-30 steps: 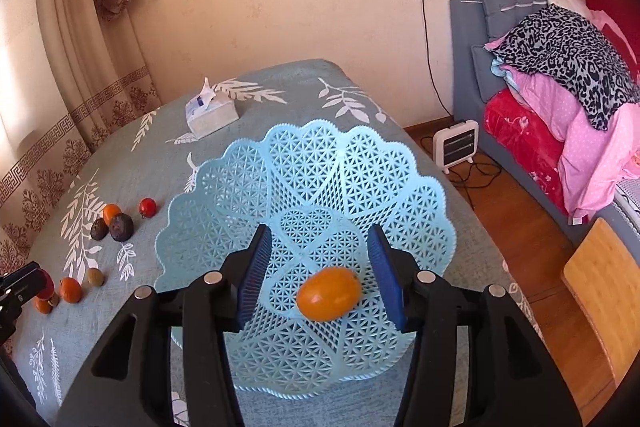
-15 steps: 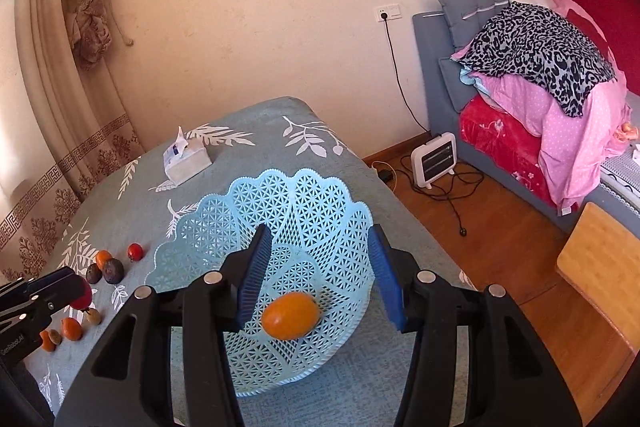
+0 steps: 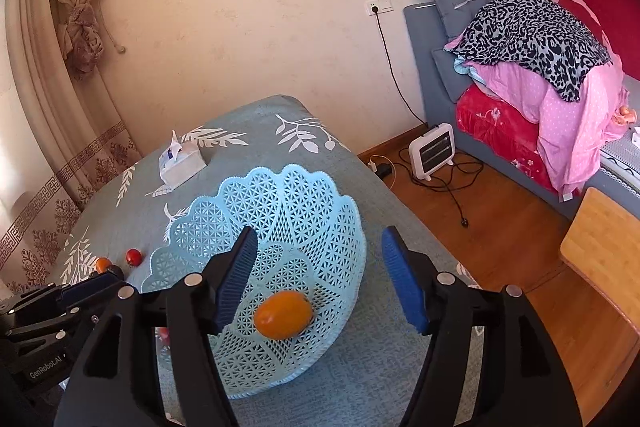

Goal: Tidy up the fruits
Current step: 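Lower the tomato into the blue basket and open the left tool, then move both open tools back over the remaining fruits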

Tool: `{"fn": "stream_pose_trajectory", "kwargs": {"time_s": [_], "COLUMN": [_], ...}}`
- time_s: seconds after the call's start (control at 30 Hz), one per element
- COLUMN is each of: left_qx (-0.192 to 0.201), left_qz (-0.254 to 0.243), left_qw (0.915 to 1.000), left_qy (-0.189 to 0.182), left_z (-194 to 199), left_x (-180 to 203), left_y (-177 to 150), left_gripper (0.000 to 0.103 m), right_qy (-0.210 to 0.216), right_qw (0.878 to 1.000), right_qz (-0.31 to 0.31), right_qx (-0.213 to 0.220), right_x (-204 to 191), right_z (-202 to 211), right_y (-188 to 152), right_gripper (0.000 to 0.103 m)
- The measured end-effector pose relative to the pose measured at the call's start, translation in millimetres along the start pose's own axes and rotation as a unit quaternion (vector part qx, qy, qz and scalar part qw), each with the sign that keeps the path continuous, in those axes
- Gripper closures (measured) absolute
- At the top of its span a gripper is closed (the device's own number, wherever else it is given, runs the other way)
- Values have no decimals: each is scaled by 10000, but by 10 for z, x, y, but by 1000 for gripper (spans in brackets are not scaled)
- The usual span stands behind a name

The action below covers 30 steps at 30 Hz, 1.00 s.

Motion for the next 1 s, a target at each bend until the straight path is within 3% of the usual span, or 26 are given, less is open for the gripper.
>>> {"fn": "stream_pose_trajectory", "kwargs": {"time_s": [0.03,0.13,0.23,0.27,0.43,0.73,1.0], "left_qx": [33,118,234,290,534,939,1016], "left_qz": [60,140,280,306,297,167,375], "left_qw": [10000,9998,9990,9985,9939,9816,9768], "left_qy": [30,114,260,342,917,1653,1847], "left_z": [6,53,109,133,231,480,659], "left_x": [-35,-114,-227,-260,-447,-716,-938], "left_y": [5,16,27,33,35,-5,-121], "left_gripper": [44,36,14,12,10,5,5], "right_qy": [2,3,18,19,8,44,193], "right_qw": [10000,10000,10000,10000,9999,9996,9970], "right_qz": [-1,20,35,31,-42,34,441], "right_qx": [0,5,12,26,158,276,609], "right_x": [-3,-18,-42,-47,-52,-198,-547], "right_z": [4,5,16,25,106,233,442], "right_y": [0,2,1,3,28,43,83], "right_gripper": [36,36,34,32,23,22,12]}}
Point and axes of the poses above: each gripper's, at about its wrist camera, not at the fingertips, and z roughly against the way its jaws point, x to its right, y to its top, the point moved 6 cm from there along -z, roughly the way its jaws point, and after that the axes turned 6 degrees about y, right-handed, at the moved point
